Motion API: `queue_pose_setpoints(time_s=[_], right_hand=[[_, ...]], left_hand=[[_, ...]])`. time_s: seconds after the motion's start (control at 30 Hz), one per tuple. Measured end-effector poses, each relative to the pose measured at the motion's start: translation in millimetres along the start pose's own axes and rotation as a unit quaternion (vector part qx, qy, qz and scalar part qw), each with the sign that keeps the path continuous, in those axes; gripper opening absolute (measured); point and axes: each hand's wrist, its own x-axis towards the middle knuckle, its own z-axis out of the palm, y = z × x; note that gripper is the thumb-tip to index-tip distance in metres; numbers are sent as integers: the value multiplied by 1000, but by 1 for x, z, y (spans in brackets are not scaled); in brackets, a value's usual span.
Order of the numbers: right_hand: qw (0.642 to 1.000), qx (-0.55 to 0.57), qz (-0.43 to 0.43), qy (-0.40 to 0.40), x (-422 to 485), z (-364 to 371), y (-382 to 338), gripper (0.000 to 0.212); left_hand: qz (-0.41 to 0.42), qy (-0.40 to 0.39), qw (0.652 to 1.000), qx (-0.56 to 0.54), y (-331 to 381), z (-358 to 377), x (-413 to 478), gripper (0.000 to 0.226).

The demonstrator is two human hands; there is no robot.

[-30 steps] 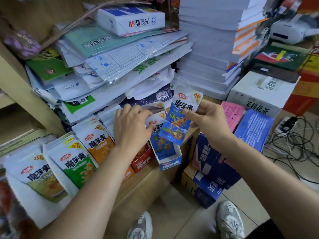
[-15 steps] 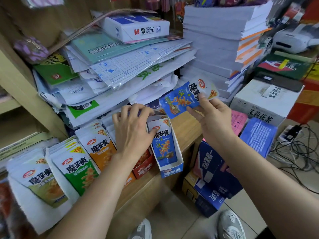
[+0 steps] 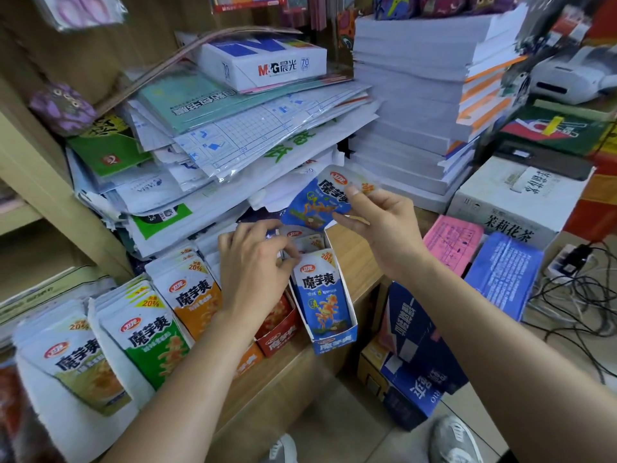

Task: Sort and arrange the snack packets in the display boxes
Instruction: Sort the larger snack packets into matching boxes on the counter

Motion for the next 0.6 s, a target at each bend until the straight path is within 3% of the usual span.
queue_pose_setpoints(time_s=[0.1, 0.23, 0.3, 0.43, 0.5, 0.6], right_hand=[[998, -63, -10, 3, 4, -3, 2, 39], [988, -150, -19, -39, 3, -2, 3, 23], [963, -255, -13, -81, 5, 0, 8, 20], [878, -465, -19, -113, 15, 6, 20, 29], [870, -481, -78, -80, 20, 7, 24, 16], [870, -441, -221, -15, 19, 4, 25, 28]], left_hand=[[-15, -3, 1000, -15, 1, -2, -2, 12], [-8, 23, 1000, -12, 3, -3, -3, 13], [-5, 36, 999, -8, 2, -1, -4, 15], [6, 49, 999, -8, 1, 2, -6, 16], [11, 53, 998, -10, 1, 2, -6, 15], [17, 50, 999, -2, 1, 2, -6, 13]])
